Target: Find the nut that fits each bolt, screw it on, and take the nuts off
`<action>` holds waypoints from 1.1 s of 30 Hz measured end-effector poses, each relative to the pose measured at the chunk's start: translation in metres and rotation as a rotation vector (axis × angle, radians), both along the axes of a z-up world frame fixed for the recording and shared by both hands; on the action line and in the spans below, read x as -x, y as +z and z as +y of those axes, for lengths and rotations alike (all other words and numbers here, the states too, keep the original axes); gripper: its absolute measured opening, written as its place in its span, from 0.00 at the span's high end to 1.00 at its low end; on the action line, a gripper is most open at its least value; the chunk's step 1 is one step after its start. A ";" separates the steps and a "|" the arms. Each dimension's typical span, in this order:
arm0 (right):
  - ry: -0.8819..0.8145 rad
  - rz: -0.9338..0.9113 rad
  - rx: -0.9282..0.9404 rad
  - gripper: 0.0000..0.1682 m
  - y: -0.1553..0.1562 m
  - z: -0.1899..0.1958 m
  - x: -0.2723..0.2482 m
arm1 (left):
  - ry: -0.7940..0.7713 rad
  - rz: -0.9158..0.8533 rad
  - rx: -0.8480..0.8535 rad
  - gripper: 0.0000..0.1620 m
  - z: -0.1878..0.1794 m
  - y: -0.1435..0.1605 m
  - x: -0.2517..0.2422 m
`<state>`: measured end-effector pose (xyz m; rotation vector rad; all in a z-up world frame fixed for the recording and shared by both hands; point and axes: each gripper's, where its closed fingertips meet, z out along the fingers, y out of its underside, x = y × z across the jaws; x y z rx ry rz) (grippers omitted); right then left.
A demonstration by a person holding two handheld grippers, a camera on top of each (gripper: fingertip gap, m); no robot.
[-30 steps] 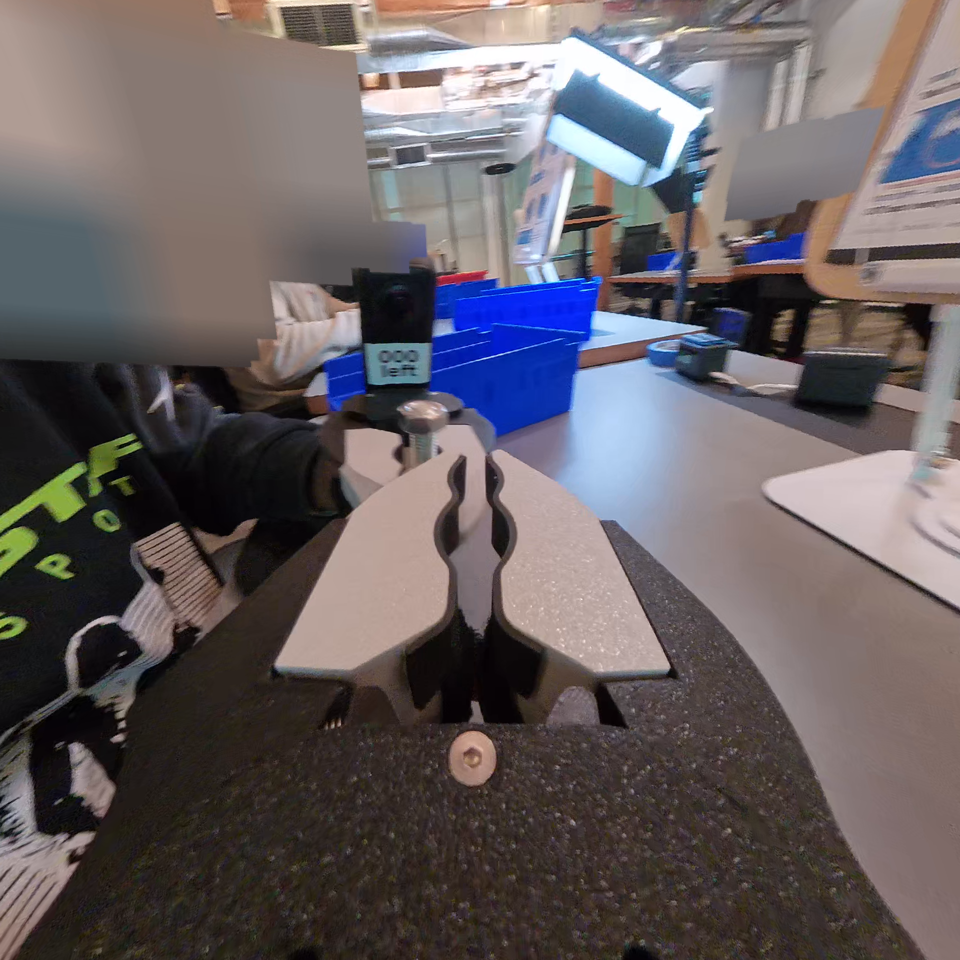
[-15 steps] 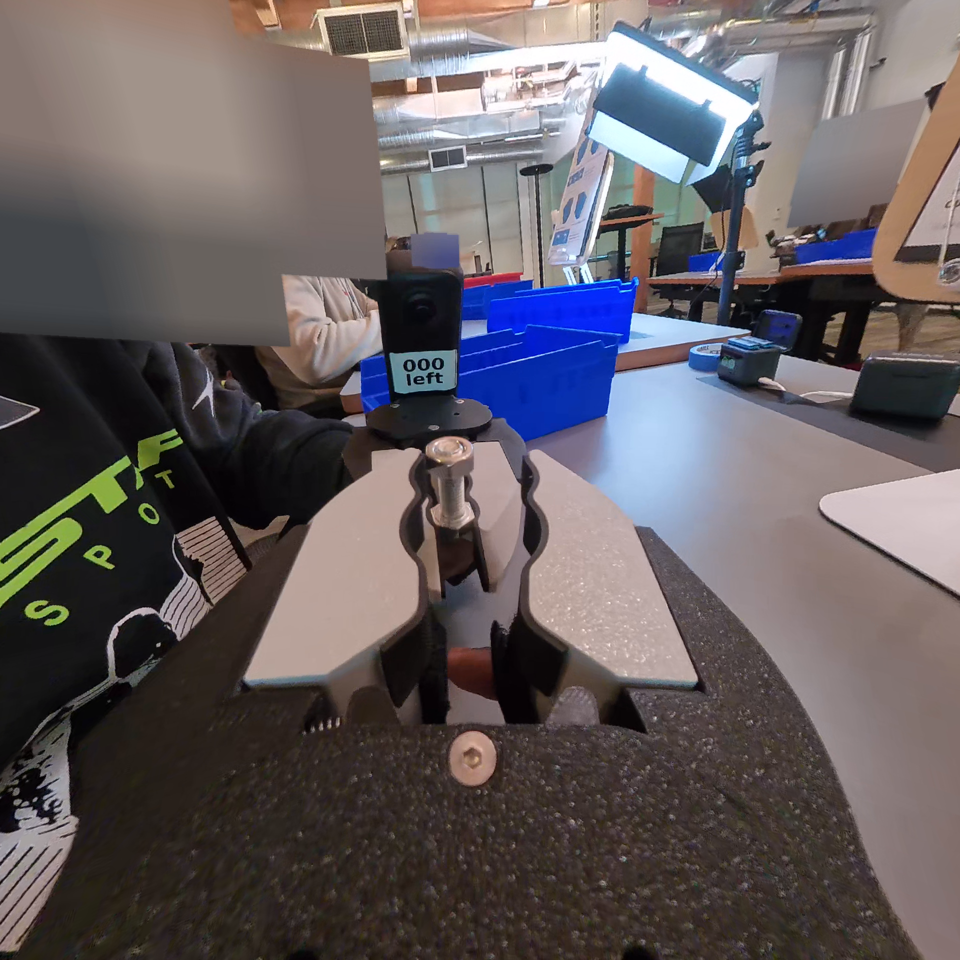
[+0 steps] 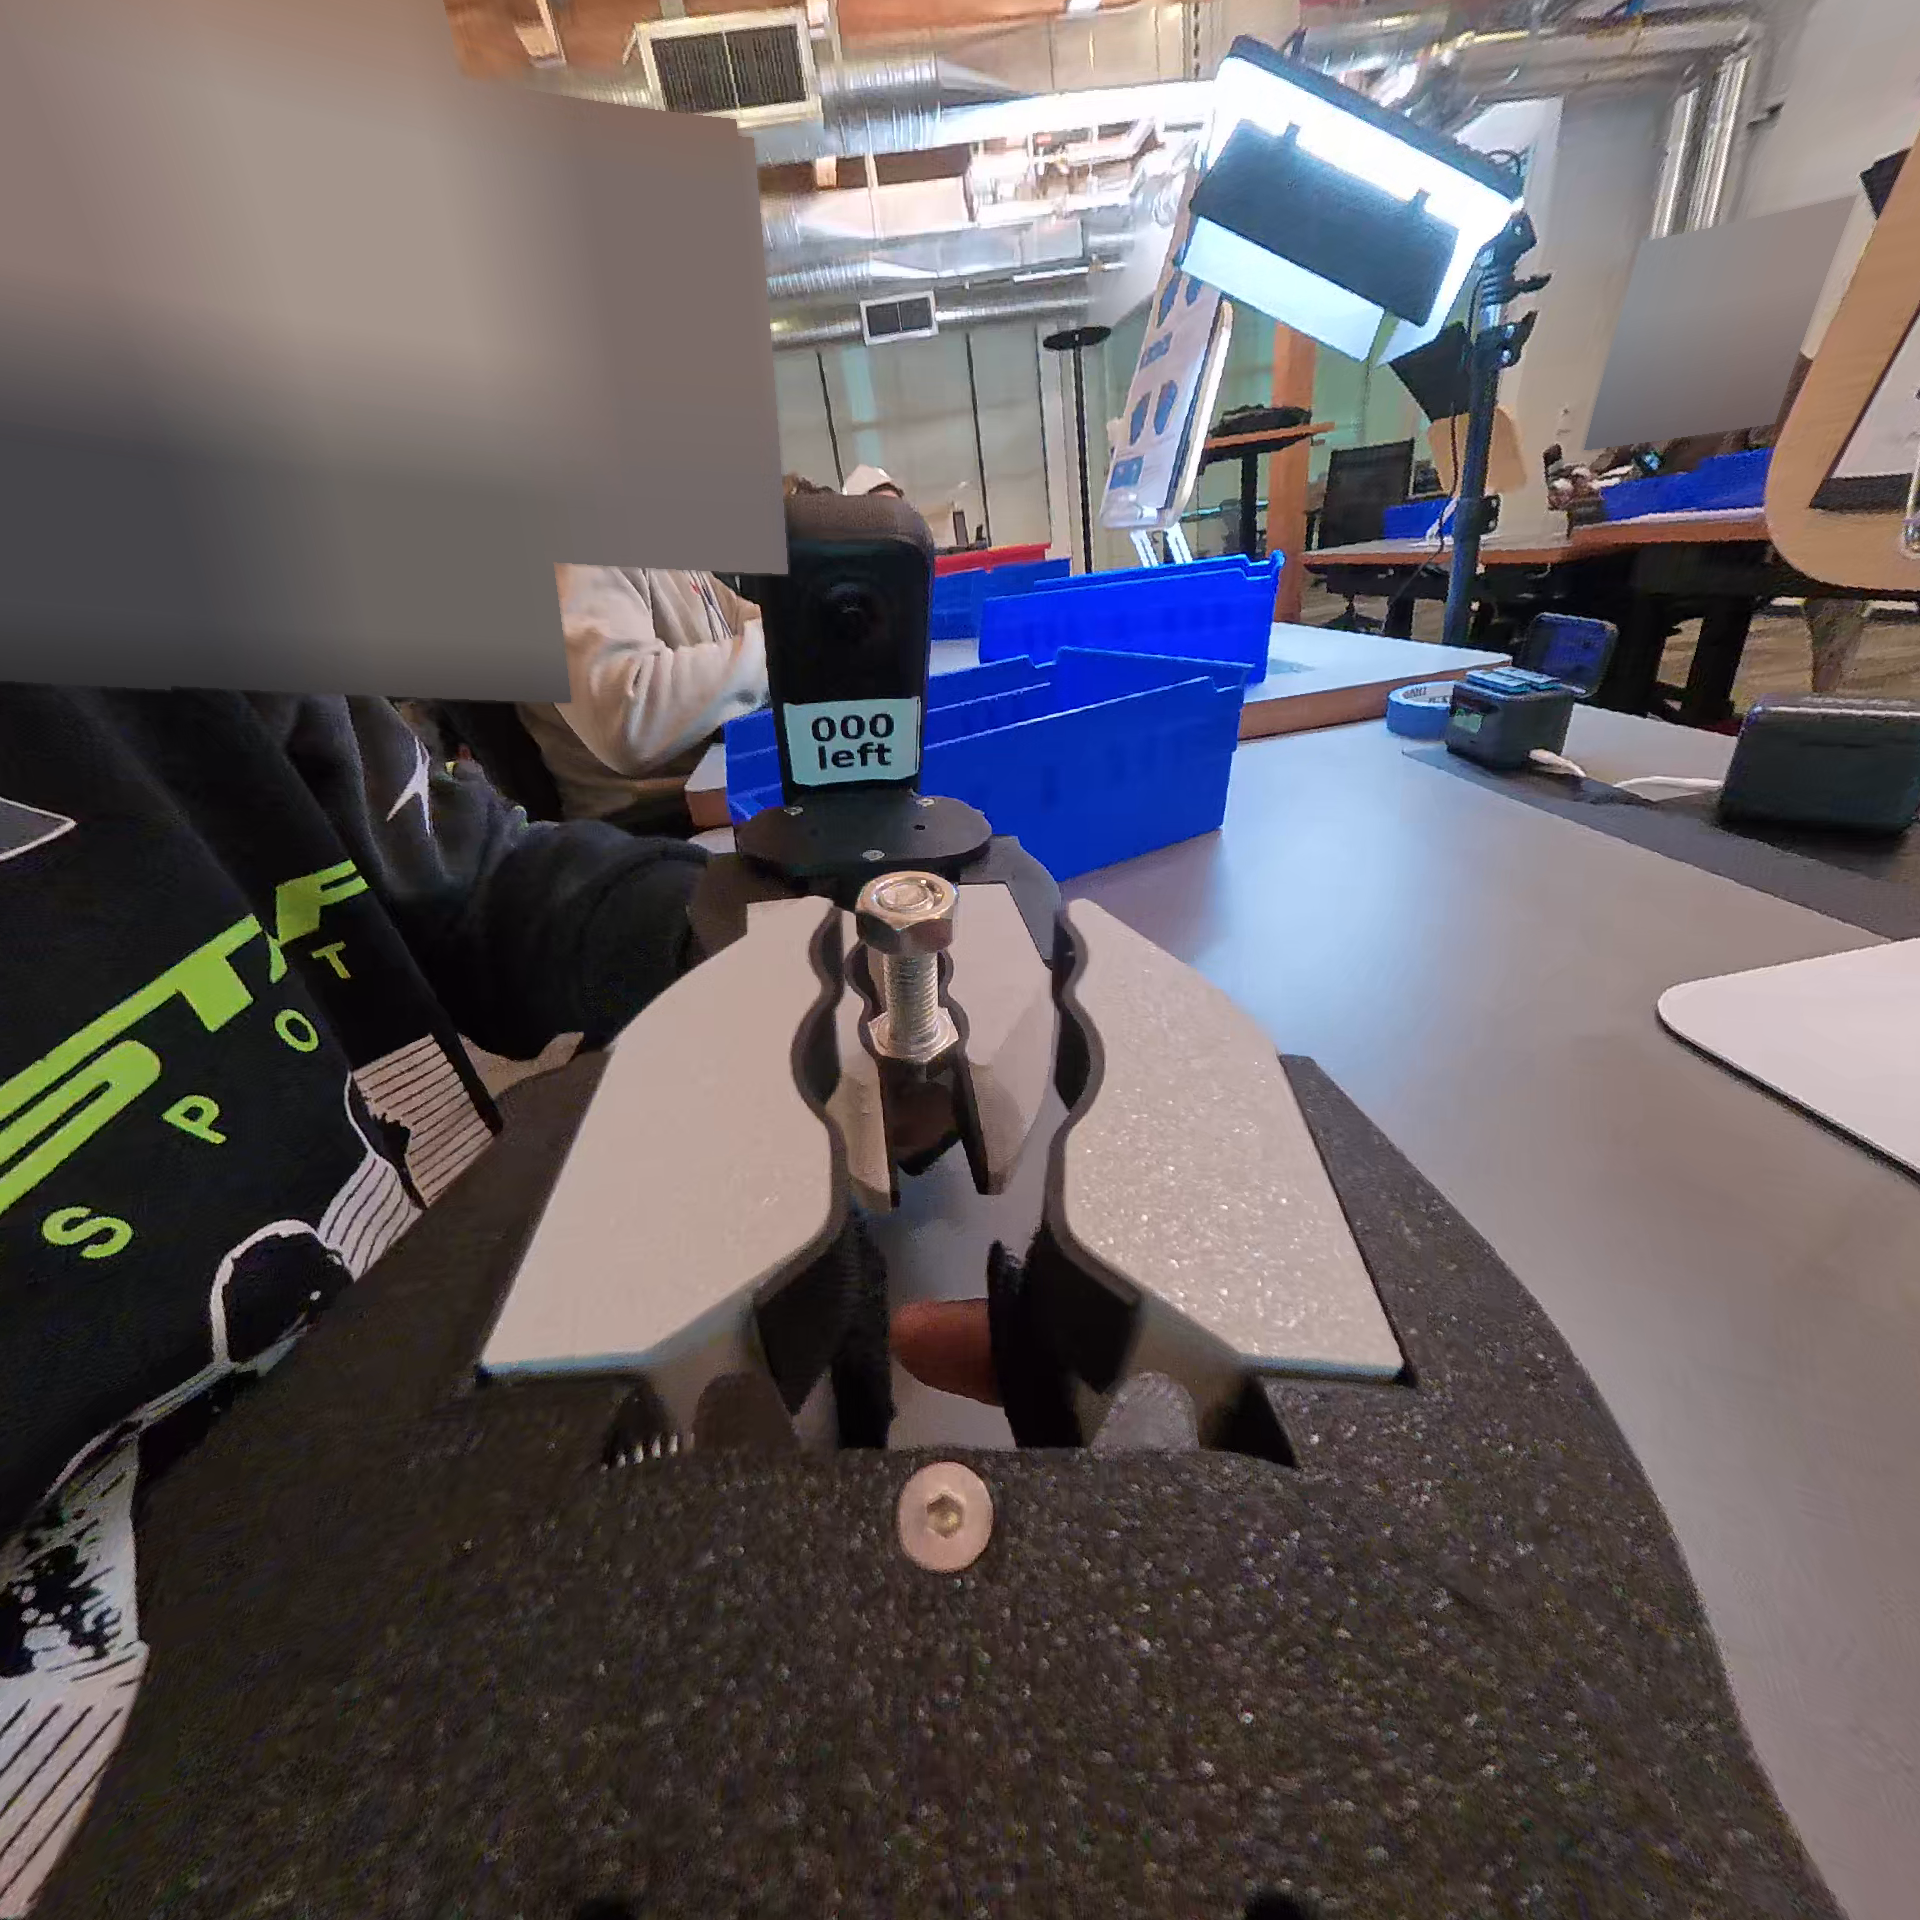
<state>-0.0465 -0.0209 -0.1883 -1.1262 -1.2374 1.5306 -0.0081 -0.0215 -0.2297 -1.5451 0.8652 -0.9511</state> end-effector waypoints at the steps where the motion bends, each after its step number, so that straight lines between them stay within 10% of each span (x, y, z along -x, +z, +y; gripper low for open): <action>1: 0.000 0.003 0.000 0.80 0.001 0.001 -0.001 | 0.000 -0.004 -0.001 0.91 0.000 0.000 0.000; 7: -0.042 0.028 0.005 0.96 0.006 0.011 -0.008 | 0.013 -0.055 -0.007 0.91 0.002 0.010 0.007; 14: 0.017 0.039 0.027 0.77 0.007 -0.001 -0.004 | 0.005 -0.013 -0.002 0.91 0.001 0.002 0.002; 22: -0.035 0.037 0.009 0.95 0.007 0.009 -0.008 | 0.008 -0.054 -0.004 0.91 0.002 0.009 0.006; 33: 0.018 0.033 -0.006 0.84 0.005 -0.002 -0.004 | -0.001 -0.015 -0.007 0.91 0.000 0.002 0.001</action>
